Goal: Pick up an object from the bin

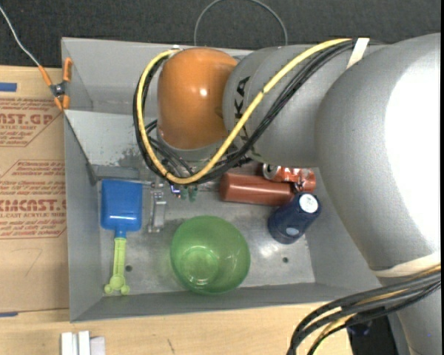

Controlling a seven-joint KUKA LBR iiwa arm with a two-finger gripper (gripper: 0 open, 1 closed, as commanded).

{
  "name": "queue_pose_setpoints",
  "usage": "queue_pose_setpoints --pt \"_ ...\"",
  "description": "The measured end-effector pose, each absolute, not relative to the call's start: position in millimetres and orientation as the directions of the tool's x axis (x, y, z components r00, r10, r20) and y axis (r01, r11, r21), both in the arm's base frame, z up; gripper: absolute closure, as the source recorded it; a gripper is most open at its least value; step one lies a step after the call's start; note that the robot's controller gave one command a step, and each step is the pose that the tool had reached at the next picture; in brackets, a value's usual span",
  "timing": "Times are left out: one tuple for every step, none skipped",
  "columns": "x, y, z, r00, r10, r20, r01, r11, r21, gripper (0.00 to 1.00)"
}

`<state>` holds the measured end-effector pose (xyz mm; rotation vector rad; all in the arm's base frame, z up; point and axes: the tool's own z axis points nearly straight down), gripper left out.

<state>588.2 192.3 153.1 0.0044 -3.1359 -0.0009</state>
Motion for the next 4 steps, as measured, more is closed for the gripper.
queue_pose_setpoints --pt "590.2 191.1 158.2 -1.000 0.000 -0.001 0.000 1.000 0.002 0.00" --pt "507.0 229.1 87.1 -0.956 -0.295 0.003 -0.295 0.956 0.002 0.00" --pt "540.6 231.4 136.7 -0.799 -0.601 -0.010 -0.601 0.800 -0.001 0.00" --pt "478.8 241.7 99.5 -0.837 -0.548 -0.002 -0.548 0.837 0.004 0.00"
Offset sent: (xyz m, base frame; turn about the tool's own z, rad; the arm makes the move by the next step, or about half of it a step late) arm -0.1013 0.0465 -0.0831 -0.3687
